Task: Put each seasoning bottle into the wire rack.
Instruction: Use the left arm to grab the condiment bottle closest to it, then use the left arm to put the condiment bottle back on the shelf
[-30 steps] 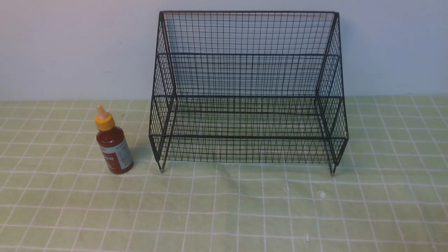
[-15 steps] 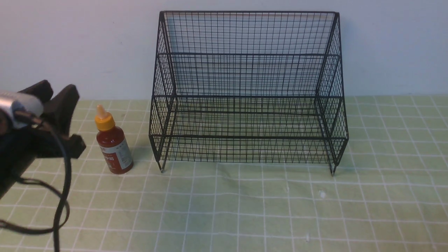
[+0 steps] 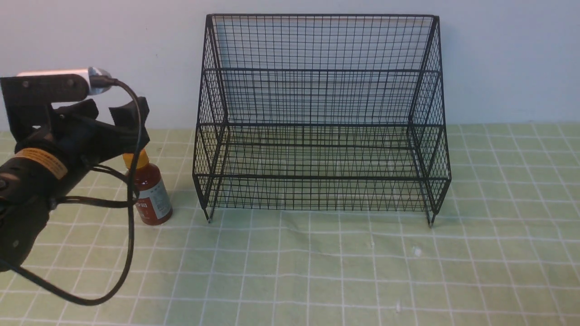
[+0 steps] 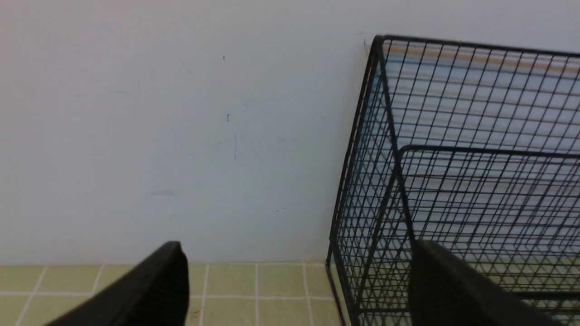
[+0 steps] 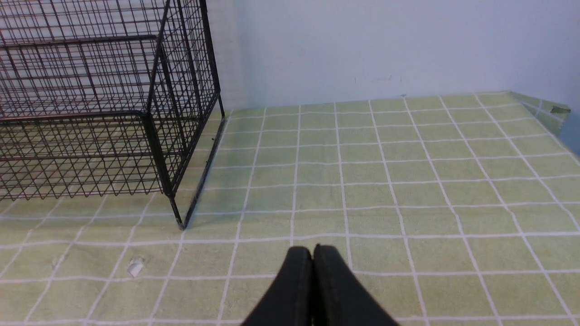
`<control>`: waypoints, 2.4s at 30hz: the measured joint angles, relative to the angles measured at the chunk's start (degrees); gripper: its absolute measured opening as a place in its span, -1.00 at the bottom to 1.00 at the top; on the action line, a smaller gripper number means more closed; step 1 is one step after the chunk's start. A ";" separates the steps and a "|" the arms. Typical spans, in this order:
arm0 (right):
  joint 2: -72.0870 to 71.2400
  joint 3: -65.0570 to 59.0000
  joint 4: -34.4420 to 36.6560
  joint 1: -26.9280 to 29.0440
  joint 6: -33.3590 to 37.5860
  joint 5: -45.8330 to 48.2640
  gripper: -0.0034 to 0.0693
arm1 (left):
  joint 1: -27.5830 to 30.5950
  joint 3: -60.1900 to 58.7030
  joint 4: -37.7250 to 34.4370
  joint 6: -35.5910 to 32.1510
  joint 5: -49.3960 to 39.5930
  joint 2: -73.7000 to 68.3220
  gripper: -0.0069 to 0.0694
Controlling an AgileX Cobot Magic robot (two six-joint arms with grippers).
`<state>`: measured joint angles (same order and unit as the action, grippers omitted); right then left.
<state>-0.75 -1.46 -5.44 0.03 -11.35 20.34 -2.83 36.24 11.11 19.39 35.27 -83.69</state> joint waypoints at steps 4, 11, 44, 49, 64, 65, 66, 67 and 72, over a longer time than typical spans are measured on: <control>0.00 0.00 0.00 0.00 0.00 0.00 -0.95 | 0.00 2.98 -3.81 -1.19 0.80 -6.21 0.70; 0.00 0.00 0.00 0.00 0.00 0.00 -0.95 | 0.00 3.88 -4.26 -1.30 1.56 -12.43 0.57; 0.00 0.00 0.00 0.00 0.00 0.00 -0.95 | -10.17 17.08 19.30 16.61 -12.74 9.36 -0.12; 0.00 0.00 0.00 0.00 0.00 0.00 -0.95 | -11.80 17.08 19.43 17.03 -5.96 1.47 -0.12; 0.00 0.00 0.00 0.00 0.00 0.00 -0.95 | -11.92 17.08 20.06 18.28 2.49 -10.49 -0.12; 0.00 0.00 0.00 0.00 0.00 0.00 -0.95 | -11.92 17.08 20.20 18.15 2.49 -11.02 -0.12; 0.00 0.00 0.00 0.00 0.00 0.00 -0.95 | -11.92 17.08 20.35 17.94 2.49 -11.49 -0.12; 0.00 0.00 0.00 0.00 0.00 0.00 -0.95 | -11.92 17.08 20.43 17.80 2.37 -12.16 -0.12; 0.00 0.00 0.00 0.00 0.00 0.00 -0.95 | -11.92 17.08 20.62 17.69 0.92 -15.70 -0.12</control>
<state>-0.75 -1.46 -5.44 0.03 -11.35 20.34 -14.74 53.33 31.73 37.08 36.19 -99.40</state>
